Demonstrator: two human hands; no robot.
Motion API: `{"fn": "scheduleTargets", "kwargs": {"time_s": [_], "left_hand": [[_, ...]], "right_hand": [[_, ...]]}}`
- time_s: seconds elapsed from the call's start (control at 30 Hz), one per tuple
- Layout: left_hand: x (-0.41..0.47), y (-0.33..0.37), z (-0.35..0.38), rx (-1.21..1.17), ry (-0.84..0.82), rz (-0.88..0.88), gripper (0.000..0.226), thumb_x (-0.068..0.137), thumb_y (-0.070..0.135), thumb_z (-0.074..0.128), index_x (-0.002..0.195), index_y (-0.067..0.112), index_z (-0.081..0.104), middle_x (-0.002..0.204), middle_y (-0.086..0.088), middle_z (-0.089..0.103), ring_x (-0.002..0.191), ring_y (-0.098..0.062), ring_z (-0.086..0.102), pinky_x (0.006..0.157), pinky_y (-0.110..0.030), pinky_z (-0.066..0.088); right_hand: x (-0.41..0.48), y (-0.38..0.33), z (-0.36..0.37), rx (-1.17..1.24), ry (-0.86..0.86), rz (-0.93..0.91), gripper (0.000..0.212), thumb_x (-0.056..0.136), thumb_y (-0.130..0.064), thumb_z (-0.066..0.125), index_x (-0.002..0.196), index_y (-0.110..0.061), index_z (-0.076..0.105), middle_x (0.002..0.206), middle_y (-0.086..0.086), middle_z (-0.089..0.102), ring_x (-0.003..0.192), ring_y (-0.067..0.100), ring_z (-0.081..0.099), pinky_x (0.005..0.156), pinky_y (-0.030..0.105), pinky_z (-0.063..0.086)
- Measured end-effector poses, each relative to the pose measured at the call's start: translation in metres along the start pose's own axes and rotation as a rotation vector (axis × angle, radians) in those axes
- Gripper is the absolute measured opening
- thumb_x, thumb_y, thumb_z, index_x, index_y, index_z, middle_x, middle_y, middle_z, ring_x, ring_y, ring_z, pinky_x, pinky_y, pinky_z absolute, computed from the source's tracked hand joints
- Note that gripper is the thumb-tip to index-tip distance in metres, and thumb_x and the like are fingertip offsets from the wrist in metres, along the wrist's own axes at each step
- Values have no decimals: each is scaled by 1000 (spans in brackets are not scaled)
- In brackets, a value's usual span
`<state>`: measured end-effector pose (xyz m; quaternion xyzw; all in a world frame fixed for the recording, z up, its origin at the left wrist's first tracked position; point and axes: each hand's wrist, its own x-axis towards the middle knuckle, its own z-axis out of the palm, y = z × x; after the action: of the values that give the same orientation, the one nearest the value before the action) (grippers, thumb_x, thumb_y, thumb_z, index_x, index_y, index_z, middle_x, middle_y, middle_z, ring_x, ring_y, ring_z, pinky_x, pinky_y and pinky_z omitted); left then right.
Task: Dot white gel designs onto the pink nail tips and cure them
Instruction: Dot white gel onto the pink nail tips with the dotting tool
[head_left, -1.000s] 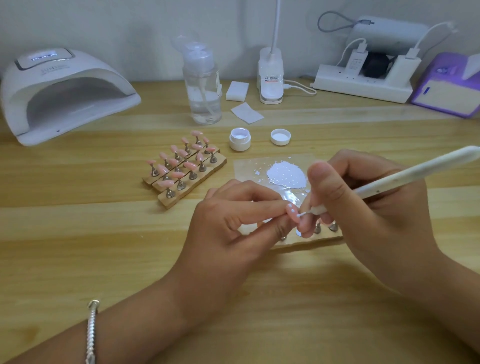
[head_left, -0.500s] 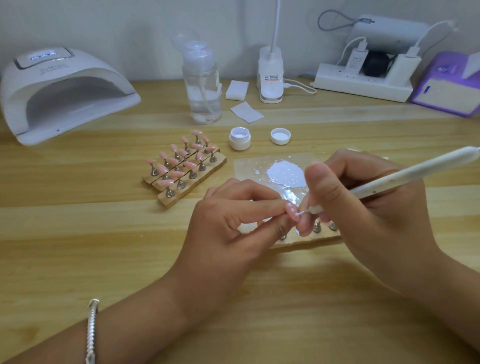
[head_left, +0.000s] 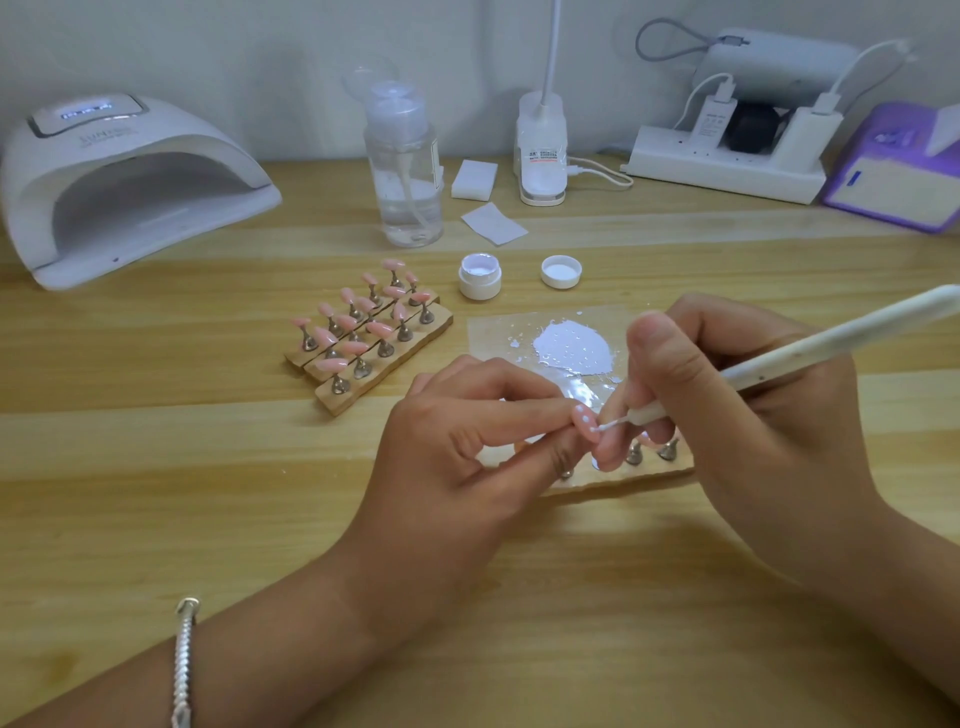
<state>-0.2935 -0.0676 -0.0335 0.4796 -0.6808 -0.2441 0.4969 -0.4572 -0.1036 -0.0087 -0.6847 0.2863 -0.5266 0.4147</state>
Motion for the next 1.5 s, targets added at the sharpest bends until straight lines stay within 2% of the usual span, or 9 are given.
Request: {"fn": "scheduleTargets", "kwargs": {"time_s": [0.3,0.53,1.07,1.2,1.4,1.5], "left_hand": [[0,0,0,2,2,-6,11,85,24,72,89,22,82,85,10,72,87,-19,66,80,-56,46],[0,2,-1,17,-7,8,11,87,27,70,87,26,82,86,13,71,89,-18,66,82,-55,46],[0,1,0,16,-8,-2,11,85,27,71,89,26,81,86,13,71,88,-18,65,80,-55,45],[0,1,-1,1,-10,-9,11,86,28,71,90,27,81,86,14,71,88,-18,65,81,-55,46],[0,2,0,7,-1,-27,10,86,30,72,89,28,81,86,14,71,89,-19,65,82,-54,46],[0,2,-1,-9,1,-25,9,86,31,71,90,31,80,88,17,72,91,-17,66,83,-54,46]], "right_hand": [[1,0,1,-18,-15,-6,34,96,-19,53,65,-8,56,53,3,65,45,6,61,50,12,44],[1,1,1,-97,-12,-24,36,97,-20,58,63,-8,58,53,-3,65,46,3,59,53,9,43],[0,1,1,2,5,14,37,96,-21,51,62,-6,53,50,7,63,45,8,61,49,14,43],[1,-2,0,7,35,10,37,100,-20,56,64,-12,54,51,4,63,44,12,62,47,17,43],[10,-10,-5,48,154,-26,39,96,-25,55,58,-18,50,50,-11,57,41,22,59,46,19,42],[14,-12,-10,49,170,-46,37,96,-29,60,62,-16,52,52,-14,53,44,22,59,47,21,43]]}}
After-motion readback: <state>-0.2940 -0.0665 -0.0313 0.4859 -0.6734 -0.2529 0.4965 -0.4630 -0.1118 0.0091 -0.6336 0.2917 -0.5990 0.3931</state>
